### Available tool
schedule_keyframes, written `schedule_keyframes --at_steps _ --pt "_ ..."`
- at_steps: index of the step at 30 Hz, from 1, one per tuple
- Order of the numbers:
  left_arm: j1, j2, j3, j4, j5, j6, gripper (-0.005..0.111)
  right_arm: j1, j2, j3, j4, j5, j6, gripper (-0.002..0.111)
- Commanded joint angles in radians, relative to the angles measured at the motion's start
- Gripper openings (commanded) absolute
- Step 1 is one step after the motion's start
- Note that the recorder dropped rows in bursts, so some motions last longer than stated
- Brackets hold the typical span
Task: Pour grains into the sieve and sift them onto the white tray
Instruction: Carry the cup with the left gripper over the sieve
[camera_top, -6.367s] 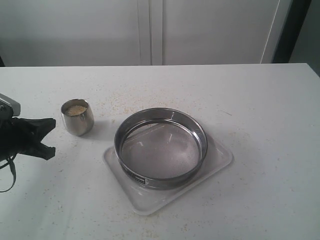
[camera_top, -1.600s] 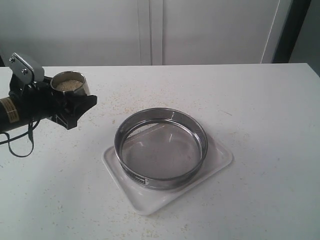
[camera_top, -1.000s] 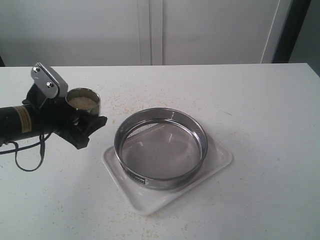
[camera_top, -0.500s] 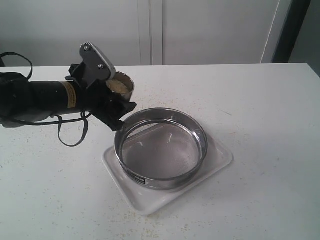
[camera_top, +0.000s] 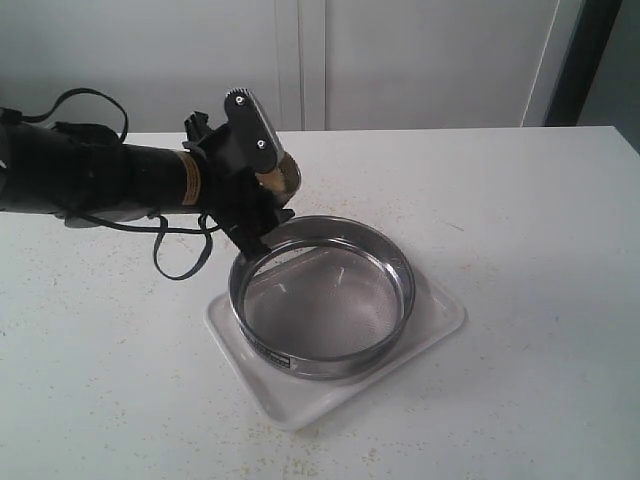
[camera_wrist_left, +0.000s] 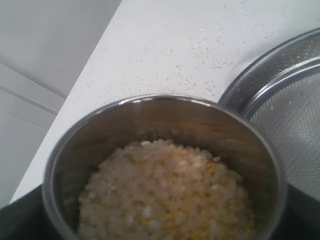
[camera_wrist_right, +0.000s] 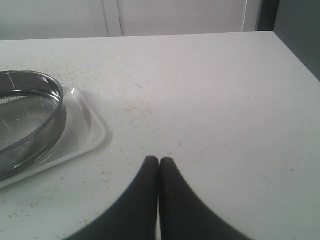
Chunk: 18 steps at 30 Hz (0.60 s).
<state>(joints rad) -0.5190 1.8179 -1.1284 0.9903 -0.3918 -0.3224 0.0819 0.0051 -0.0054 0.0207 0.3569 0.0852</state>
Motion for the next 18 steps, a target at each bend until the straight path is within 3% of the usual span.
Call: schedule_keyframes --at_steps 1,18 --pt "-0.015 -0.009 -0.018 0.021 0.020 0.062 0.000 -0.003 -0.005 0.005 0.001 -0.014 0.000 0.000" --pt "-0.074 -0.009 -0.018 0.075 0.108 0.194 0.000 -0.003 -0.005 0.005 0.001 -0.014 0.000 0.000"
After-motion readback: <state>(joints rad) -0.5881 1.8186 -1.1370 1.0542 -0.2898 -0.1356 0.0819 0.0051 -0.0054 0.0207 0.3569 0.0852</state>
